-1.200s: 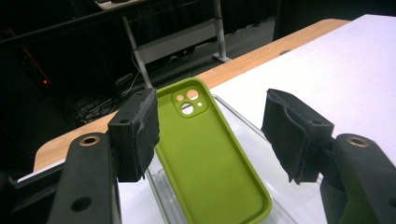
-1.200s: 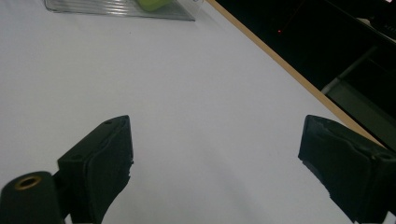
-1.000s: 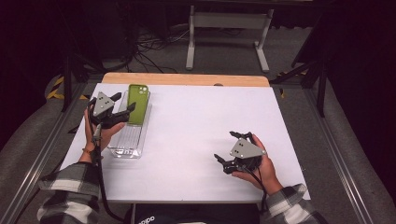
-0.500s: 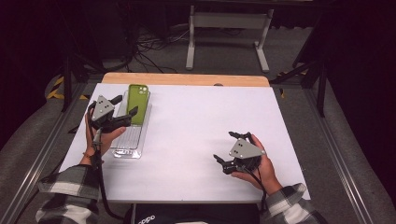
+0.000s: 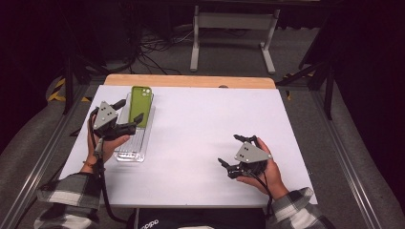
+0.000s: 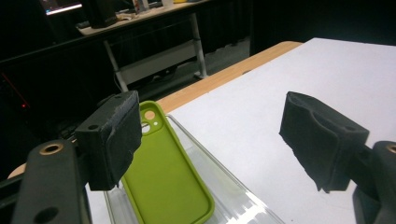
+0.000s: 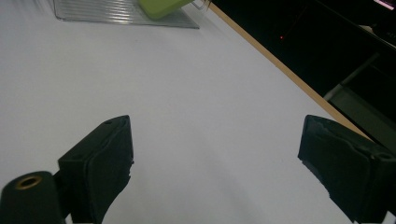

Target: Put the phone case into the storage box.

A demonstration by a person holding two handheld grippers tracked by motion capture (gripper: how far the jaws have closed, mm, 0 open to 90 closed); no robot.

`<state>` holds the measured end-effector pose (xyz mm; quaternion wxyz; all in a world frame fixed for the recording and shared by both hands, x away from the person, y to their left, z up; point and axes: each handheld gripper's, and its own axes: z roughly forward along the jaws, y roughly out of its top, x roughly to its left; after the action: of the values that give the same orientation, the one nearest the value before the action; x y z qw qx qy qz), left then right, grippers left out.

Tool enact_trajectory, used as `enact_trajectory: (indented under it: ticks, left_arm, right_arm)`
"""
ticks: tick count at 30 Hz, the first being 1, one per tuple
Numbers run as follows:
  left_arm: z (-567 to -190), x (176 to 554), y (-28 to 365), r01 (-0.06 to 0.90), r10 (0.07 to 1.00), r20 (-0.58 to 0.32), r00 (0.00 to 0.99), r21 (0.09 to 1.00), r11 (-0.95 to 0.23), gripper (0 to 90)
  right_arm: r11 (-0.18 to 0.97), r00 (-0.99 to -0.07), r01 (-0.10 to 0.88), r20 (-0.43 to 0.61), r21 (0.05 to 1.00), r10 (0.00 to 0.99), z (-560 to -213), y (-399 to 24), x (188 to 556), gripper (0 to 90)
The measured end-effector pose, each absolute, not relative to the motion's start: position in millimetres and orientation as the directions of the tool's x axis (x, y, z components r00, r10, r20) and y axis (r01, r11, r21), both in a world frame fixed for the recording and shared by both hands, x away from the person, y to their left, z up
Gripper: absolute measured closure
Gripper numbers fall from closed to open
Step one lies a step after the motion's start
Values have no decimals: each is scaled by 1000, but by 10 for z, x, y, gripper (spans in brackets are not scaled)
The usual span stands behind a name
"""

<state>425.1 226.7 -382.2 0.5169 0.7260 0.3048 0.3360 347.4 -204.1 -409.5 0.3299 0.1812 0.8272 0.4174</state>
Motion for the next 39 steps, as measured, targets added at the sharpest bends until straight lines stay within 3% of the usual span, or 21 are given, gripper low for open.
enact_trajectory:
  ticks: [21, 39]
  left_arm:
    - [-3805, 4061, 2099, 61, 760, 195, 620, 954, -295, 75]
    - [-3825, 3840, 1994, 25, 719, 206, 663, 954, -297, 49]
  right_arm:
    - [530, -705, 37, -354, 847, 615, -4065, -2088, 3482, 98]
    - [481, -683, 52, -320, 875, 656, -4046, -2122, 3493, 67]
